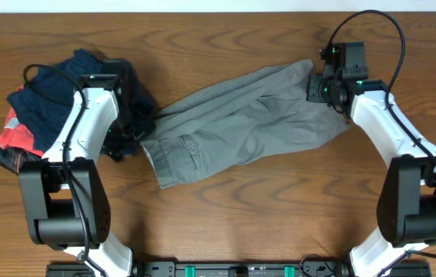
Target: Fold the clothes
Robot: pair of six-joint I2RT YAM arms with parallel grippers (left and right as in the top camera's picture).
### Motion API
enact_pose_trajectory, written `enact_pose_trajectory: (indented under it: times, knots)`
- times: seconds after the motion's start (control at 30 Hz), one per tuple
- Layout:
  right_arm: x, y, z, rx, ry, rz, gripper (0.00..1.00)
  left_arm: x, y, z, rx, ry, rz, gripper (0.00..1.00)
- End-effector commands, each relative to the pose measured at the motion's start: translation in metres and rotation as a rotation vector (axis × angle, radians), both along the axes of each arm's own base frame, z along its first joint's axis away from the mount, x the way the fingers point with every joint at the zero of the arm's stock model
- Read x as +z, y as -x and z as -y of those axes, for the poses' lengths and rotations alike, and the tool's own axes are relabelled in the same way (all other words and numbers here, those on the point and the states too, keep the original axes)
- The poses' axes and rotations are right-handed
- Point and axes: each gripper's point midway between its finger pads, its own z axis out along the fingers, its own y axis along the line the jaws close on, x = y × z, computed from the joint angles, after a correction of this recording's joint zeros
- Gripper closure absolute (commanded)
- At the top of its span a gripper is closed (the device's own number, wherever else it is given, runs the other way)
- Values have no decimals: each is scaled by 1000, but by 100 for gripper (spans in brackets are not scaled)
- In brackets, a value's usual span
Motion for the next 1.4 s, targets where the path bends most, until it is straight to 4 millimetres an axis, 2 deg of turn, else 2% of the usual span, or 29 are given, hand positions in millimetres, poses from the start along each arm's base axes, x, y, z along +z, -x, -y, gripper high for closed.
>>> enact_pose_trajectory:
  times: [0.0,0.17,0.23,0.3,0.37,0.53,0.67,0.73,0.87,1.03,1.1,1.23,1.37]
  knots:
    - [-22,8,5,67,55,-45,70,4,5,19,-89,73,2,16]
    - [-76,18,7,90,76,-159,66,-2,8,26,-119,65,2,16]
    - [-96,25,16,71,103,-217,67,-2,8,26,-119,66,0,15]
    - [-108,35,31,17,150,-273,82,-2,10,26,-119,66,-7,14]
    - [-112,47,58,-103,216,-330,89,-1,14,26,-127,67,-25,13]
    - [-109,89,129,-374,366,-468,89,-1,16,38,-187,87,-24,2]
    - [-108,102,154,-437,361,-508,86,-3,10,56,-261,110,11,2]
    - [-105,102,157,-450,321,-502,85,-4,5,68,-309,125,44,2]
    - [-85,91,150,-431,250,-436,81,-7,-9,91,-408,148,127,2]
    - [-20,65,131,-398,170,-234,64,-7,-28,115,-474,194,229,2]
    - [5,58,120,-354,133,-161,61,-6,-32,119,-480,201,251,2]
    - [47,58,102,-277,73,-62,57,-10,-37,121,-480,202,263,2]
    - [70,63,89,-209,49,-15,55,-25,-39,131,-477,255,245,2]
